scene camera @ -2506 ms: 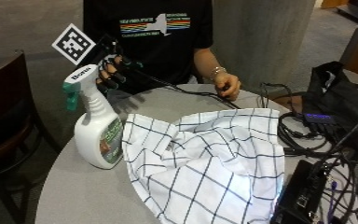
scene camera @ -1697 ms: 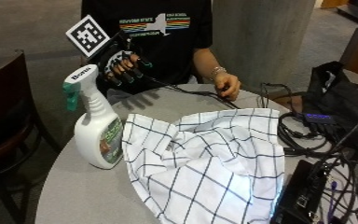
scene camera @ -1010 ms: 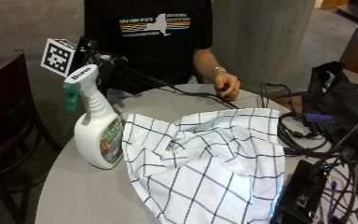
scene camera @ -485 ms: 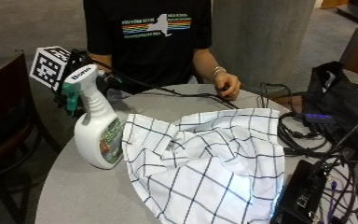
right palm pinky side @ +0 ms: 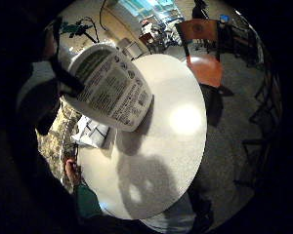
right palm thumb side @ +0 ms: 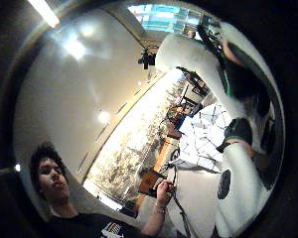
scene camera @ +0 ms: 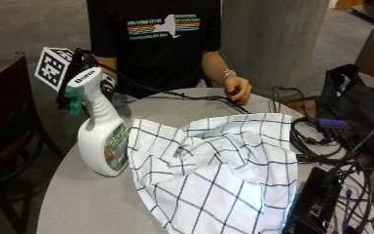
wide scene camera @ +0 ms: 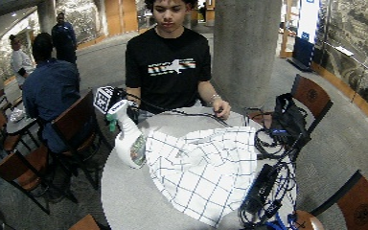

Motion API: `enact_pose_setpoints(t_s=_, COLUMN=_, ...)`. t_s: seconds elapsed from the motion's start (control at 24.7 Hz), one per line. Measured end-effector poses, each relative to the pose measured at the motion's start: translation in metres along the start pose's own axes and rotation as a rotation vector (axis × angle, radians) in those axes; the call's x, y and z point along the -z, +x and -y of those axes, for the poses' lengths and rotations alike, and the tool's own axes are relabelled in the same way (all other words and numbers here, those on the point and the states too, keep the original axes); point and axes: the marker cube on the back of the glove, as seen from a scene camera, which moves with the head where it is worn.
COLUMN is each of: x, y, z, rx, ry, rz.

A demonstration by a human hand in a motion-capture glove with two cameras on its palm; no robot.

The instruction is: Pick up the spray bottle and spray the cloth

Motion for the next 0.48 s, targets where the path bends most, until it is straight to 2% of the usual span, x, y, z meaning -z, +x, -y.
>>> enact_pose_setpoints(t_s=0.48, x=0.0020, y=-0.0029, z=-0.0024, rx=0.007, ry=0.031, rz=0.035)
